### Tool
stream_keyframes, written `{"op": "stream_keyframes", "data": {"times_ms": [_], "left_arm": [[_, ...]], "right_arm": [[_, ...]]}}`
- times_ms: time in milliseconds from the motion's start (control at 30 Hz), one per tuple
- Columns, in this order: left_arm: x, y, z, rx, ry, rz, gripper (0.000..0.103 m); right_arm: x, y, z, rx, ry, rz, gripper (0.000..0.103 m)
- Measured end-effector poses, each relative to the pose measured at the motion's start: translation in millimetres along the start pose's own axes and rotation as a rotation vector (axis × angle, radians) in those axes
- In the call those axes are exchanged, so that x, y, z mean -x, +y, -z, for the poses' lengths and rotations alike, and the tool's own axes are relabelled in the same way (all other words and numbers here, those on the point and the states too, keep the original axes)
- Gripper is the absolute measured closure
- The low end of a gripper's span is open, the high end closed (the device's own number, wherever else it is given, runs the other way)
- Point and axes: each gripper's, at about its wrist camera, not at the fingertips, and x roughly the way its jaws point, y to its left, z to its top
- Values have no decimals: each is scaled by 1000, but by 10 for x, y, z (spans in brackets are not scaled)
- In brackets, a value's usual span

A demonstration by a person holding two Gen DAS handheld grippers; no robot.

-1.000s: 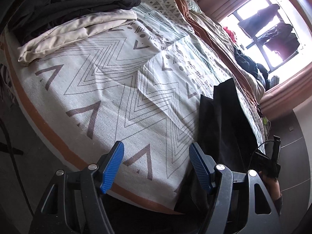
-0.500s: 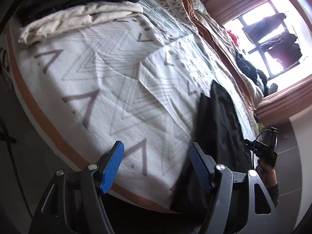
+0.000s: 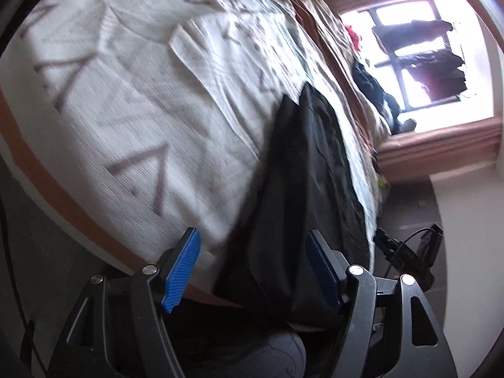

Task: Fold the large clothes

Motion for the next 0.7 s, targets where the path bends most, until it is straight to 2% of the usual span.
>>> {"op": "stream_keyframes", "data": {"times_ms": [167,233,367,600,700], "left_arm": [[-109,2,77,29,54,50,33],[-151,-16,92,35,71,73,33],[-235,-59,64,51,88,103,33],[-473,-110,-40,75,119,138,33],[-478,-202,-21,59,117,157,34]], "right_arm": [[17,2,317,-28,10,-56,64],[193,12,407,-30,20,-60,64],[194,57,636,-47,33,-78,64],[536,119,1023,-72,42,-123,64],[666,71,1085,-76,44,-131,64]]}}
